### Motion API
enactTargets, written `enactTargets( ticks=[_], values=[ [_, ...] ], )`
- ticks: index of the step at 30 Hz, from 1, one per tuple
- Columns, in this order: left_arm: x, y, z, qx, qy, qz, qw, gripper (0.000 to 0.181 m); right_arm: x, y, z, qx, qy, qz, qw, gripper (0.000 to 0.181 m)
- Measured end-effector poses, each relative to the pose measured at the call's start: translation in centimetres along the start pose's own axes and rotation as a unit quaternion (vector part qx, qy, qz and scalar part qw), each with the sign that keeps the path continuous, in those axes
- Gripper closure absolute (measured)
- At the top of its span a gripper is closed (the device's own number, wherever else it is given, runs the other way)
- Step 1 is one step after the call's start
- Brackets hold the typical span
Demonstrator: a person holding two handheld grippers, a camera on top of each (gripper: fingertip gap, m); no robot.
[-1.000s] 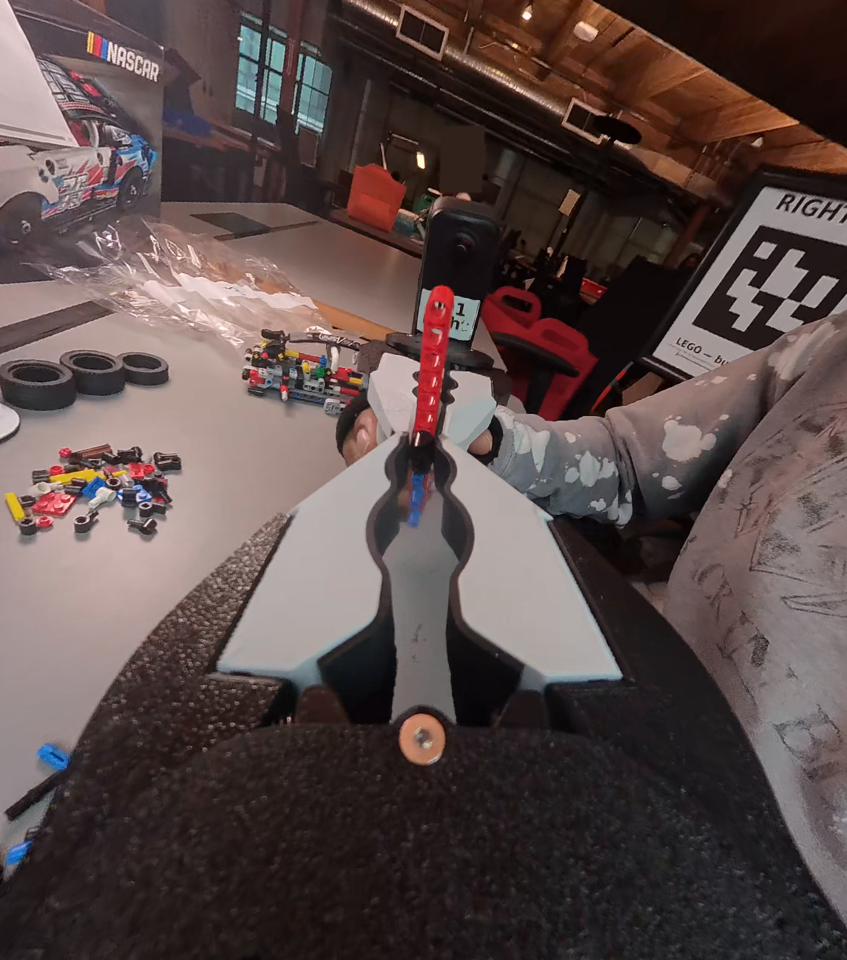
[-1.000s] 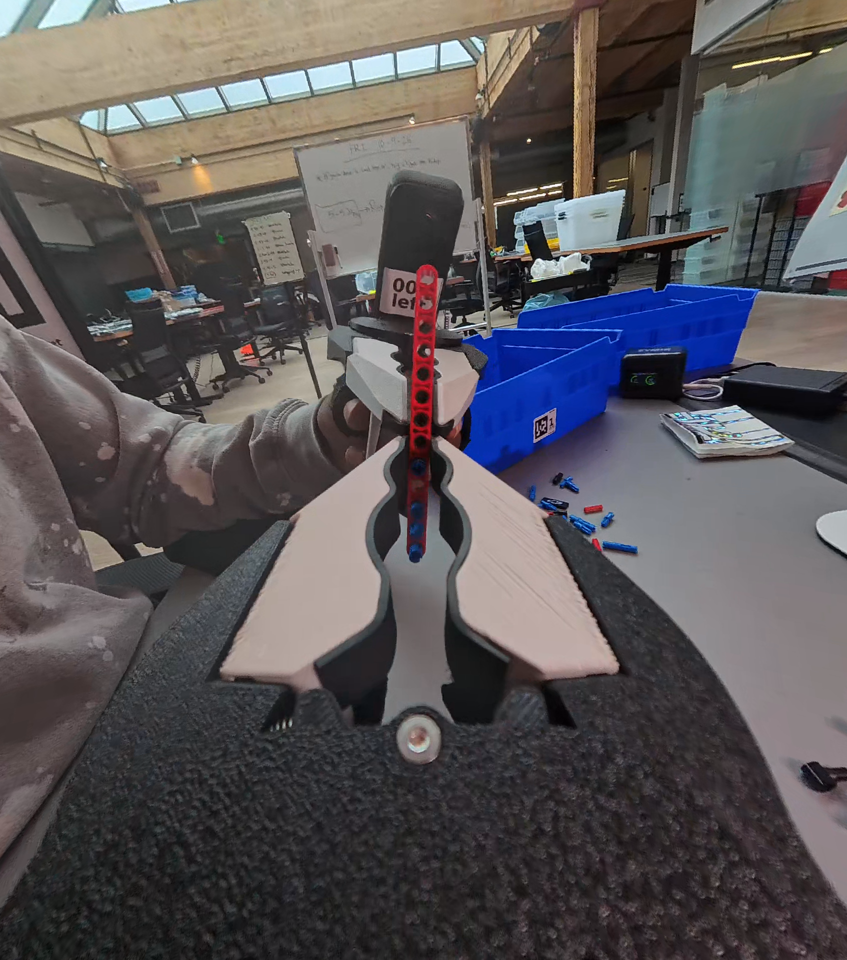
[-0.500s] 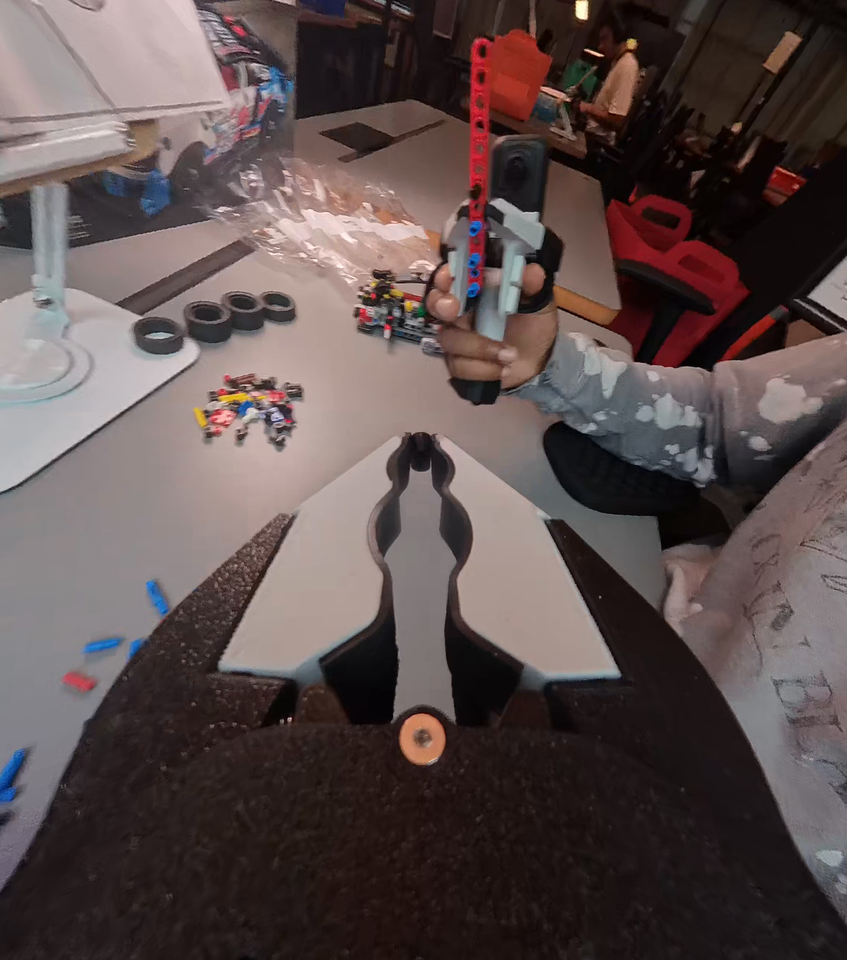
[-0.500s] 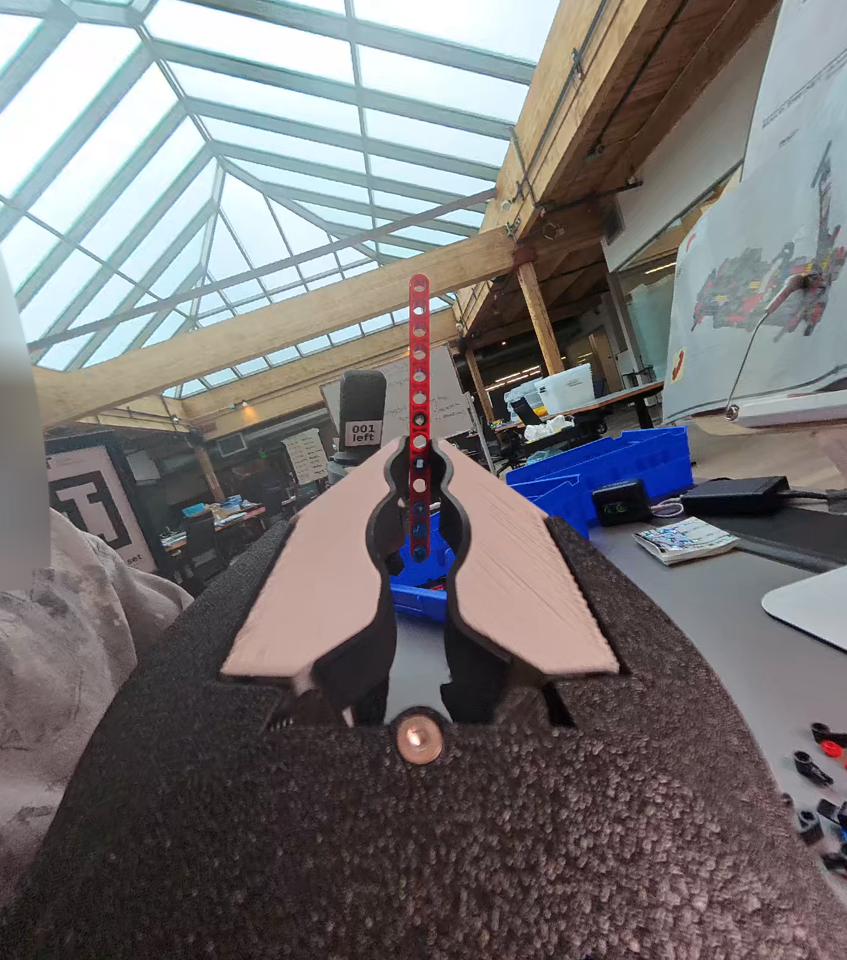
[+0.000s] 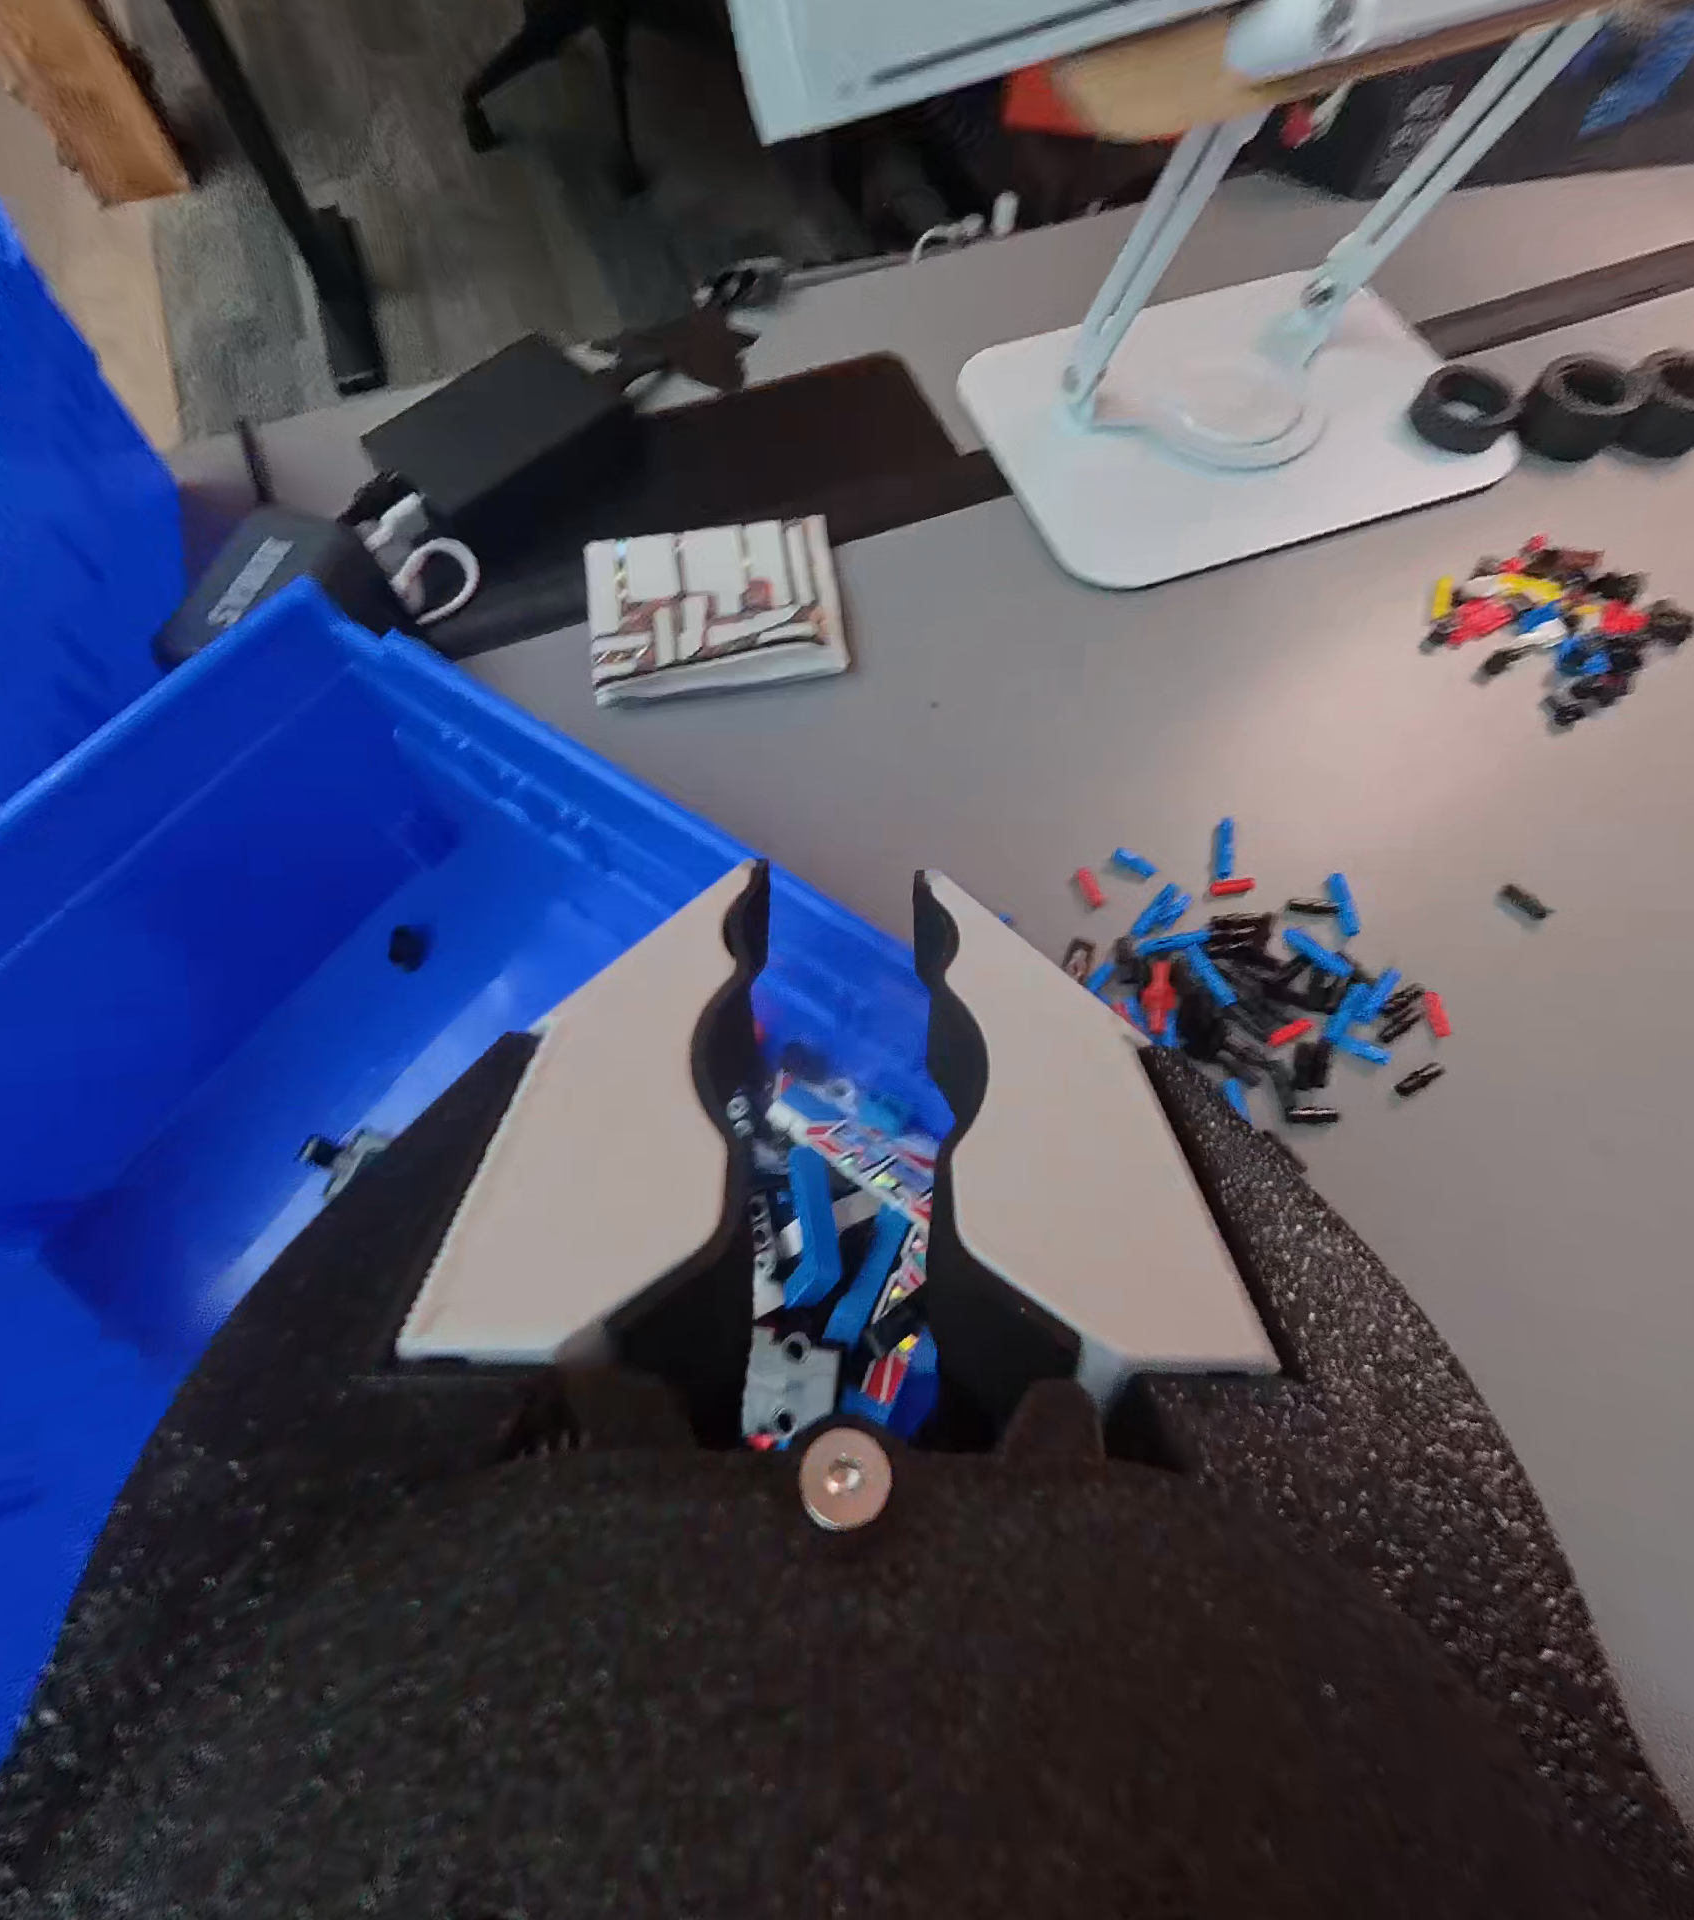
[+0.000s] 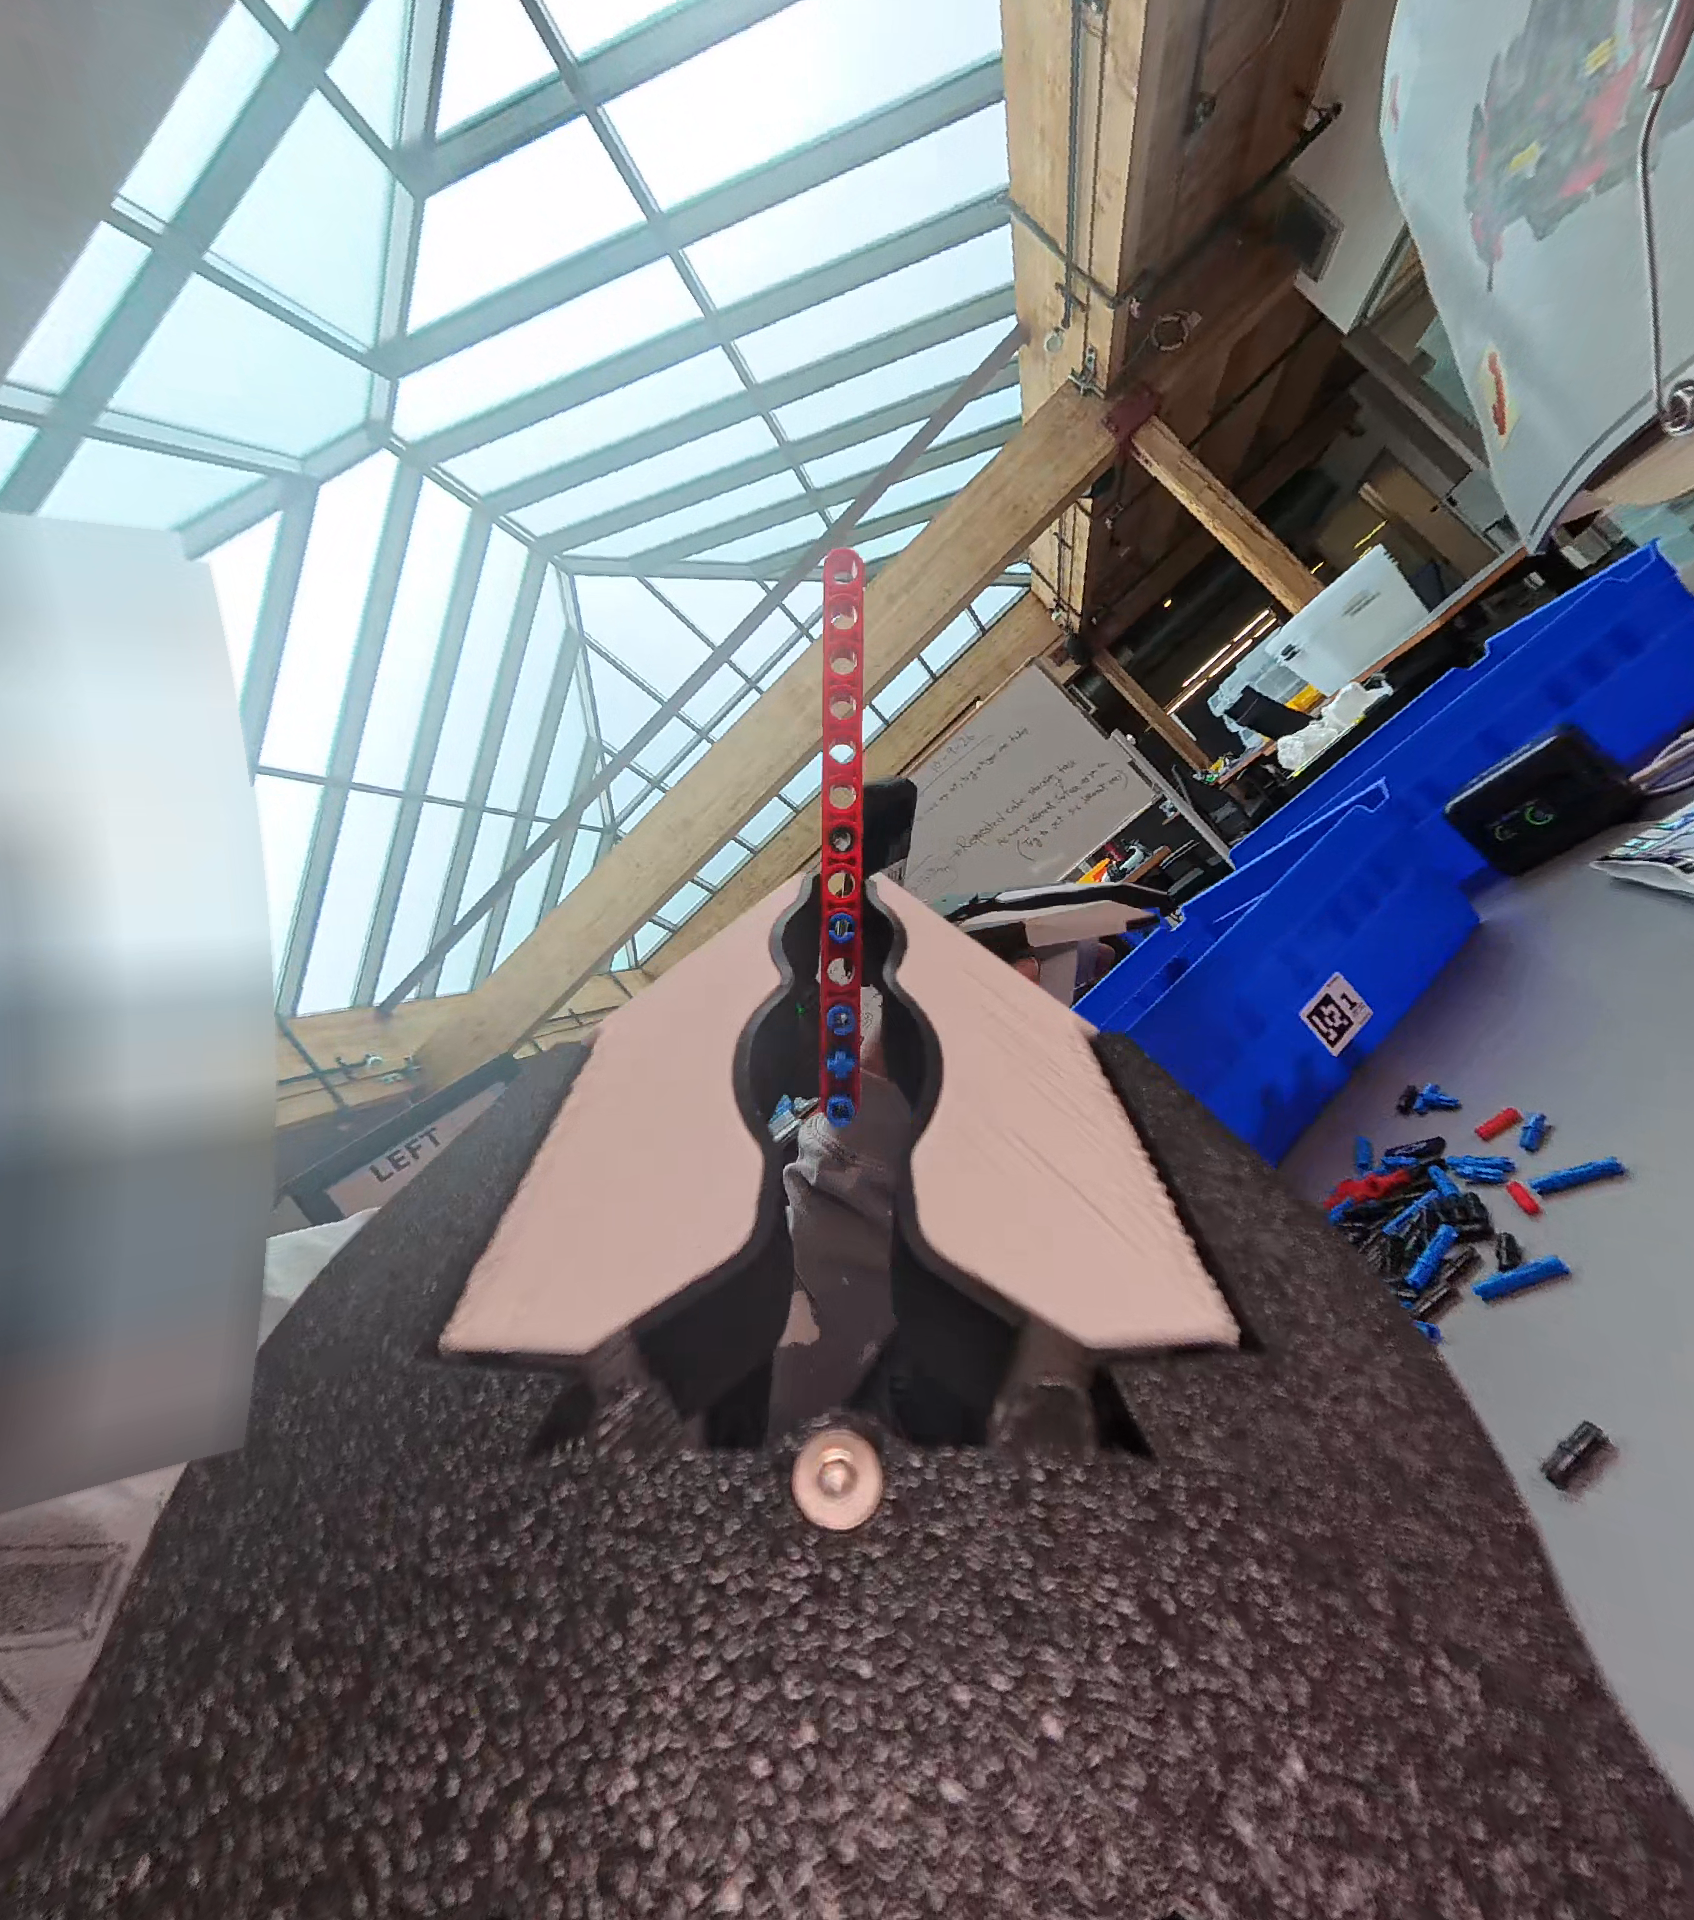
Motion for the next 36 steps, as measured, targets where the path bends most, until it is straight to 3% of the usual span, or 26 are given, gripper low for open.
enactTargets(
  ticks=[2,5,7,10,15,24,33,34,36],
  values=[
    [3.9,3.4,0.3,0.096,-0.093,0.0,0.991,0.155,0.2,-0.8,-0.4,-0.019,-0.008,0.018,1.0,0.175],
    [12.2,8.4,2.1,0.228,-0.3,0.017,0.926,0.157,0.6,-2.5,-1.4,-0.059,-0.04,0.094,0.993,0.174],
    [16.9,9.9,2.7,0.255,-0.395,0.018,0.883,0.158,0.7,-3.7,-2.0,-0.082,-0.057,0.15,0.984,0.174],
    [21.8,10.4,2.3,0.256,-0.458,-0.001,0.852,0.16,0.4,-4.9,-2.6,-0.102,-0.064,0.207,0.971,0.174],
    [23.1,10.9,2.3,0.278,-0.466,-0.006,0.84,0.174,0.1,-5.2,-2.6,-0.114,-0.068,0.237,0.962,0.174],
    [23.2,10.3,1.9,0.255,-0.464,-0.019,0.848,0.179,0.7,-5.7,-2.7,-0.133,-0.077,0.237,0.959,0.174],
    [22.6,9.9,0.9,0.225,-0.442,-0.012,0.868,0.179,1.8,-4.8,-2.8,-0.084,-0.051,0.121,0.988,0.175],
    [22.6,9.9,0.9,0.224,-0.443,-0.009,0.868,0.179,1.7,-4.6,-2.7,-0.073,-0.049,0.116,0.989,0.175],
    [21.8,9.4,1.0,0.218,-0.433,-0.013,0.874,0.179,0.1,0.5,-0.3,0.067,-0.006,0.056,0.996,0.176]
  ],
)
Point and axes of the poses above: each gripper's, where its closed fingertips meet, z back along the fingers, y out of its top, x = y × z across the jaws, the point moved 3 cm from there along z, back along the fingers, and after that the axes turned 15 degrees about -z, right-handed, at the moved point
